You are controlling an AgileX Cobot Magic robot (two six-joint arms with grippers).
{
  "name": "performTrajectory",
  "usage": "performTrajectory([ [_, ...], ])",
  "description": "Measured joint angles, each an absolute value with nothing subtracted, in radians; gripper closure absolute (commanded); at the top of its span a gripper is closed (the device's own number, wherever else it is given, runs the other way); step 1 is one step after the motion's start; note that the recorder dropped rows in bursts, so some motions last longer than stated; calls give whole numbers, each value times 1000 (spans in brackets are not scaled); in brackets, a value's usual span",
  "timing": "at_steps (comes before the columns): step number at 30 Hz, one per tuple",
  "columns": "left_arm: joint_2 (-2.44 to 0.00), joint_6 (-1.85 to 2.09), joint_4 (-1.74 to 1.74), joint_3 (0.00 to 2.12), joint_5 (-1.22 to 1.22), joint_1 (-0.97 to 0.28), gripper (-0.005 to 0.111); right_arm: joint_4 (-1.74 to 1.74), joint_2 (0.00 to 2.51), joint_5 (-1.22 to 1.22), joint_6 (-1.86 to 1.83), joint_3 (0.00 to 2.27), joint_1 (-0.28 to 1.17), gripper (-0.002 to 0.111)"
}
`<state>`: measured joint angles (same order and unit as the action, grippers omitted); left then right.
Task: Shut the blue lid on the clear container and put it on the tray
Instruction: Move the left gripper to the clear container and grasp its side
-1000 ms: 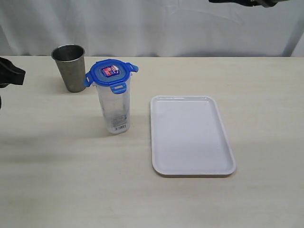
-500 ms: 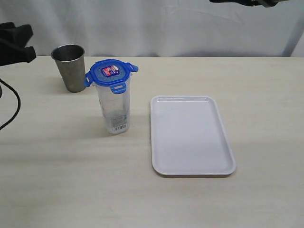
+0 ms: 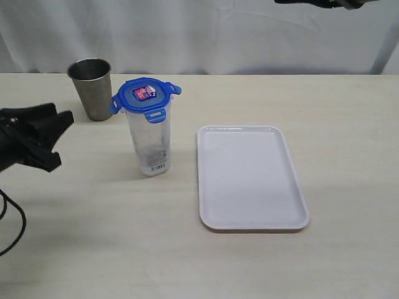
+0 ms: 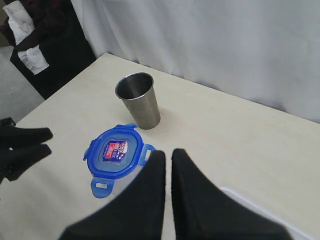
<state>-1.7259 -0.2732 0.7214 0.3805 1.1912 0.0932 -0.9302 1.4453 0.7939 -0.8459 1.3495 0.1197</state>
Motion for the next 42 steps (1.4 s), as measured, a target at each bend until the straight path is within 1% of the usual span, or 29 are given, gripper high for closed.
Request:
performTrajectory([
  [5,-1842,-257,786,410,1191,89,62,-930,1445,794,-846,1350,120,104],
  [10,-1853,-198,922,449,1185,47,63,-930,1445,794,-846,1350,120,104],
  [14,-1853,-69,905,453,1151,-13,63,-930,1445,794,-846,1350,120,104],
  [17,-1853,-34,902,453,1151,-26,62,-930,1445,794,-846,1350,120,104],
  [18,-1853,-28,902,453,1151,-27,59,-930,1445,794,-846,1350,120,104],
  [19,-1853,-28,904,453,1151,-27,54,-930,1445,794,-846,1350,120,104],
  [22,-1853,-28,904,453,1137,-27,30,-930,1445,794,-846,1350,120,104],
  [23,-1853,-28,899,455,1124,-27,24,-930,1445,794,-846,1350,120,104],
  [25,-1861,-31,878,463,1116,-27,17,-930,1445,794,-846,1350,120,104],
  [29,-1918,-52,830,499,1125,-29,16,-930,1445,794,-846,1350,120,104],
  [36,-2089,-98,831,624,1176,-87,16,-930,1445,794,-846,1350,120,104],
  [42,-2145,-120,848,705,1197,-92,16,-949,1445,794,-844,1350,120,104],
])
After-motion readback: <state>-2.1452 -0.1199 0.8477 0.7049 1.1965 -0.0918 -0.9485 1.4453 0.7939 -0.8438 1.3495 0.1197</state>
